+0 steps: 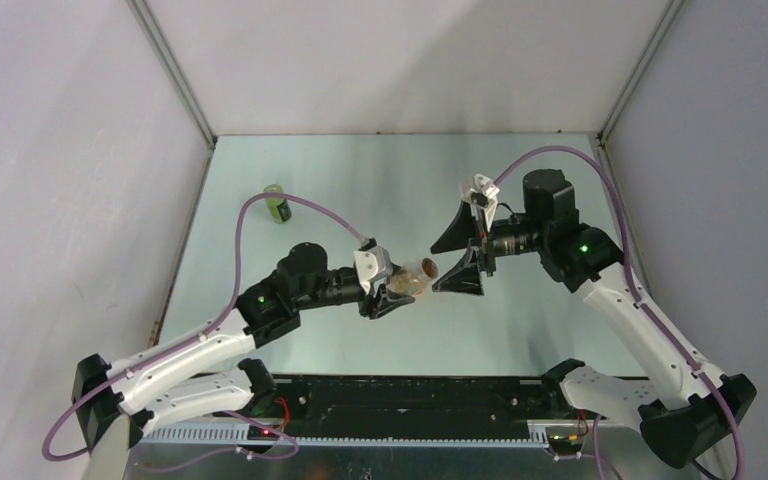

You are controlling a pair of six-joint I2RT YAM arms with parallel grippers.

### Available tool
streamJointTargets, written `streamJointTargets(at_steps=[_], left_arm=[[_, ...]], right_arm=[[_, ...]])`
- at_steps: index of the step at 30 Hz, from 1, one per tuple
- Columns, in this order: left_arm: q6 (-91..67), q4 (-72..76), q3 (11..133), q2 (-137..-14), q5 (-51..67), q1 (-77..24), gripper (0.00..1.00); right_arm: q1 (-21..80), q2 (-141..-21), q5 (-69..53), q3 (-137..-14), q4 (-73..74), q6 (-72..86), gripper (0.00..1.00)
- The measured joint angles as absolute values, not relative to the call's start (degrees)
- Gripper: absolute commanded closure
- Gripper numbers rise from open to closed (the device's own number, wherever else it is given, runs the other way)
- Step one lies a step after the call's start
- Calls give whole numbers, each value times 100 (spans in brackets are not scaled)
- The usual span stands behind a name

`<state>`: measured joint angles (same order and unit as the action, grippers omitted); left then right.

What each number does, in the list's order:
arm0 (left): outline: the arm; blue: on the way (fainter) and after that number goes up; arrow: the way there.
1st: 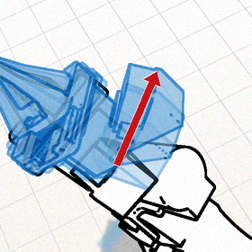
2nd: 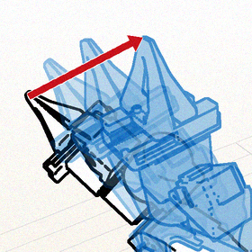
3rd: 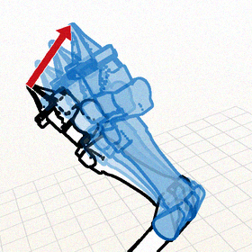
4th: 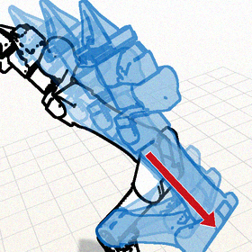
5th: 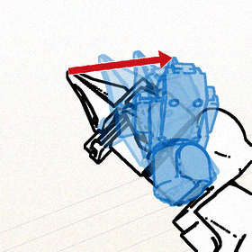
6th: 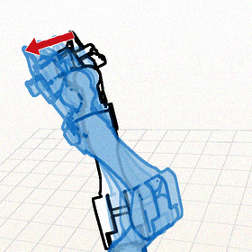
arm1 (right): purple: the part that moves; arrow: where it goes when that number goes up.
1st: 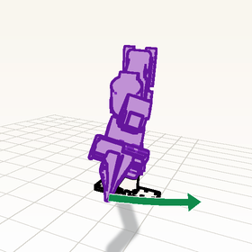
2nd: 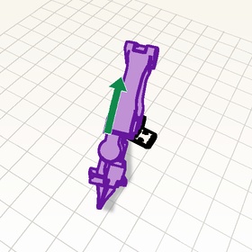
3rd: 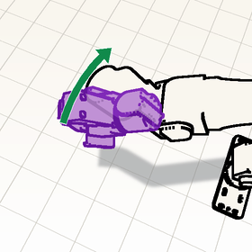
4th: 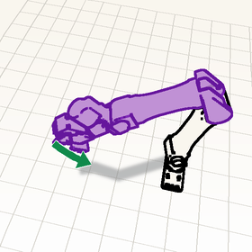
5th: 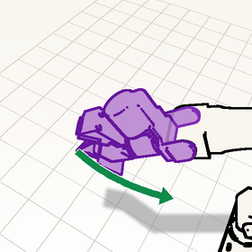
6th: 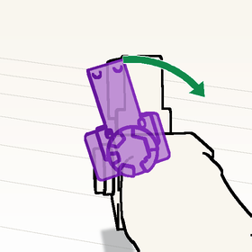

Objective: Sort the pills into containers

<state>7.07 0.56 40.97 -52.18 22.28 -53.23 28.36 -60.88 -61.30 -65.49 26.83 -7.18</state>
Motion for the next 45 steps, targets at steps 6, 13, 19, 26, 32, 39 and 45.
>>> streamJointTargets(at_steps=[6,13,19,26,32,39,45], left_arm=[[709,-19,4141,-5273,2331,-5323,100],[709,-73,4150,-5347,2418,-5323,100],[711,-137,4150,-5360,2314,-5301,100],[742,-231,4169,-5356,2287,-5301,100],[753,-187,4202,-5343,2274,-5308,100],[755,-187,4202,-5343,2270,-5308,100],[762,-189,4226,-5360,2272,-5312,100]], right_arm=[[3065,-6224,-6062,-6545,2902,-972,23],[3103,-6289,-5636,-6545,2698,-725,46],[3251,-6294,-5116,-6545,2477,-320,43],[3341,-6425,-3841,-6545,2222,344,24],[3173,-6484,-3524,-6545,2193,740,10],[3004,-5959,-4628,-6386,1981,714,6],[3269,-5822,-5212,-6346,2290,123,10]])
